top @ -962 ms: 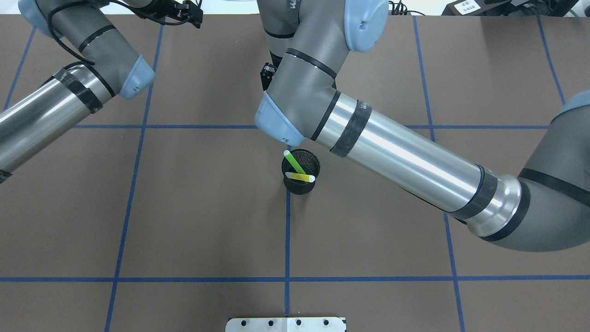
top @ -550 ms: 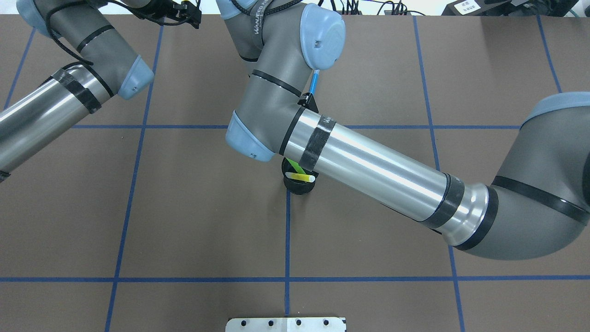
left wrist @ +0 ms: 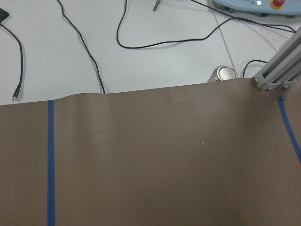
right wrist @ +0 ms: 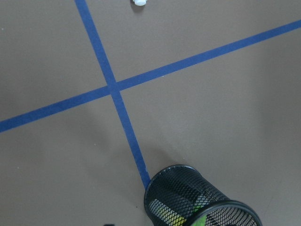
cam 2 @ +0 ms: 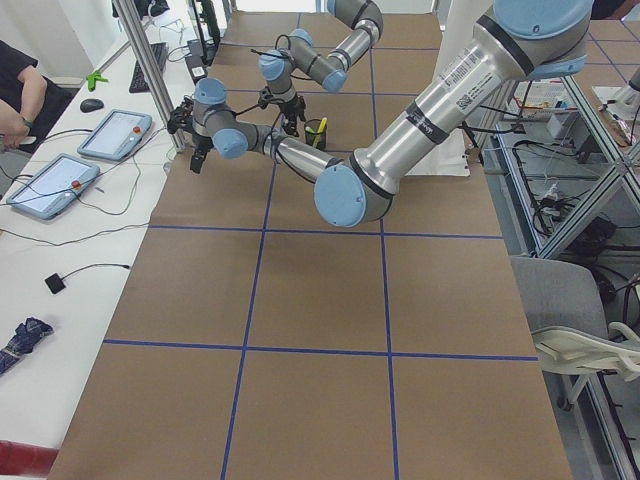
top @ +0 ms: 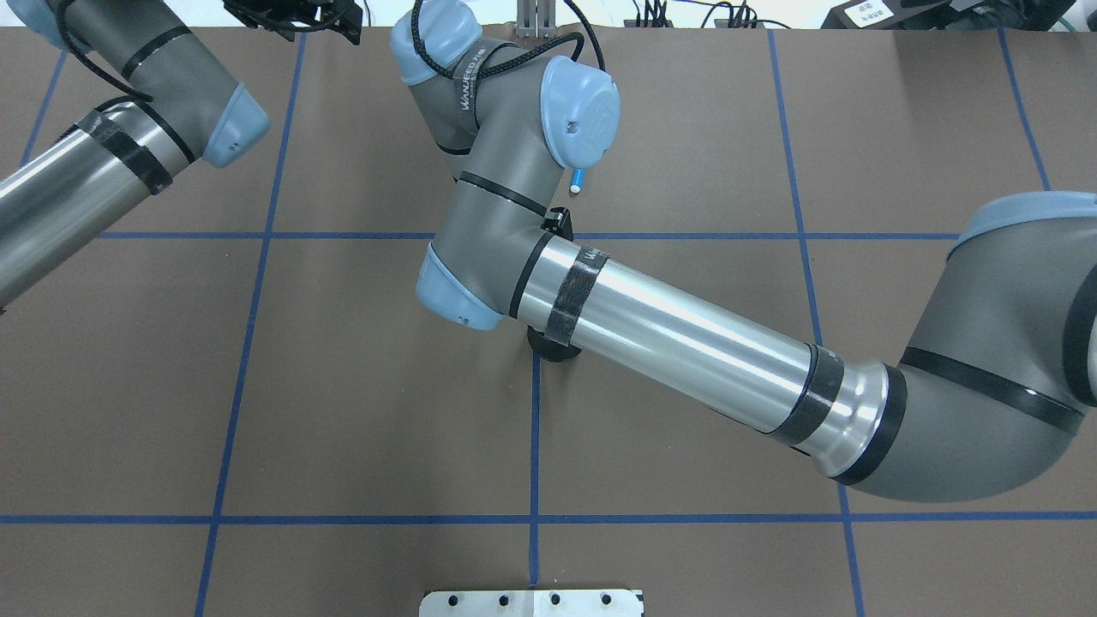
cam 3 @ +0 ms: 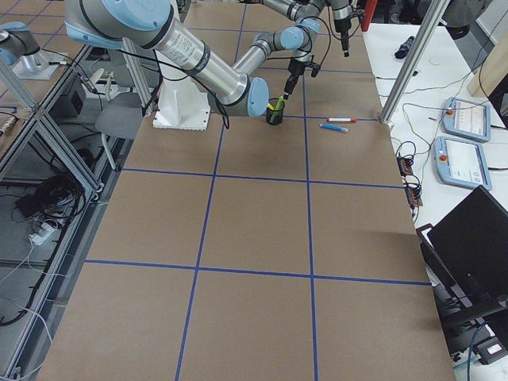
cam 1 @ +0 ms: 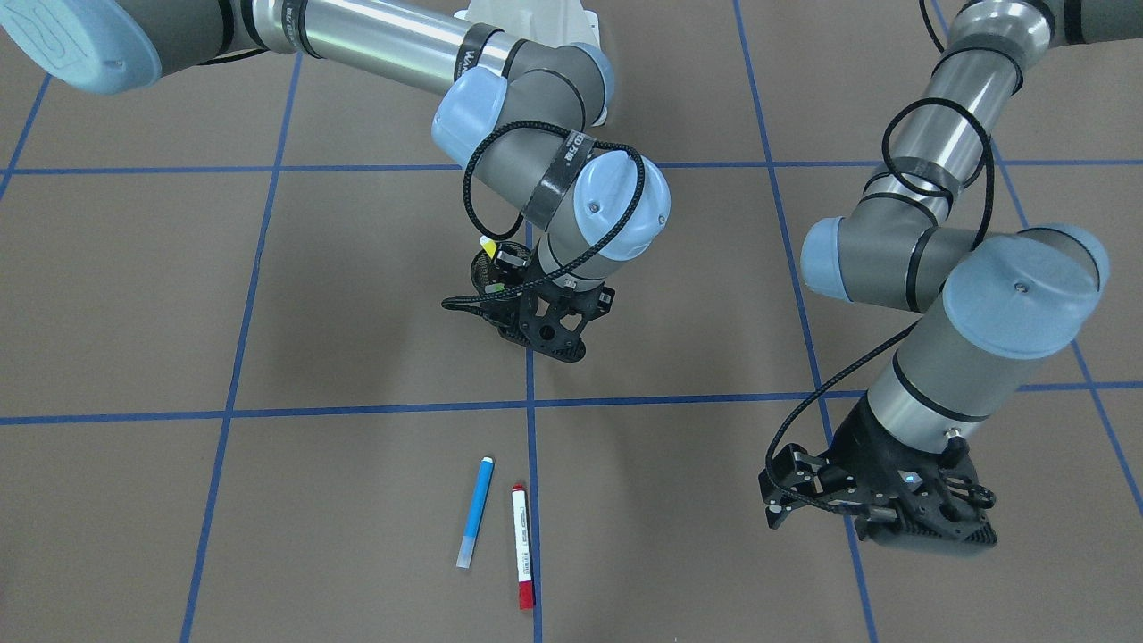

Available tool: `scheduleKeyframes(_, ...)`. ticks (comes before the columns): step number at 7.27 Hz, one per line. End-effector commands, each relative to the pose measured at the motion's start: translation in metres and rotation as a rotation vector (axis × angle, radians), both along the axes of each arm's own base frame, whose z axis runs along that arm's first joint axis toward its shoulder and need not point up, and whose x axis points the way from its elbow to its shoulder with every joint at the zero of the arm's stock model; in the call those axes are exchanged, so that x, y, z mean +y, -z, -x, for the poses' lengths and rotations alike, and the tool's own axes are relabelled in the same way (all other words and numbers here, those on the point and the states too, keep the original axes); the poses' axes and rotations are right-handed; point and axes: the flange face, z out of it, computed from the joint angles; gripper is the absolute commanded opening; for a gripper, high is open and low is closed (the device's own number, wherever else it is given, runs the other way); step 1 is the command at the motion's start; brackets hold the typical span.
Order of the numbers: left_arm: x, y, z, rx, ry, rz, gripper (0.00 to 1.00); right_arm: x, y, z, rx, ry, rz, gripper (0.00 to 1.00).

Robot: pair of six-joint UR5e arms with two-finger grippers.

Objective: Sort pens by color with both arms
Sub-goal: 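Swing the right gripper over the cup while the left arm draws back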

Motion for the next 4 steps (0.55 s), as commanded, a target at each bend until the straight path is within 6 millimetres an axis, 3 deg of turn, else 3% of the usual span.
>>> scheduleKeyframes(1,0.0,0.003,-0.001,0.003,-0.001,-0.001,1.0,0.003,-0.001,0.002,-0.004,0.007,0.004,0.72)
scheduleKeyframes(4,0.0,0.002,-0.001,0.004,-0.003,0.0,1.0,0.014,0.006,0.003,-0.003,0.02,0.015,0.72)
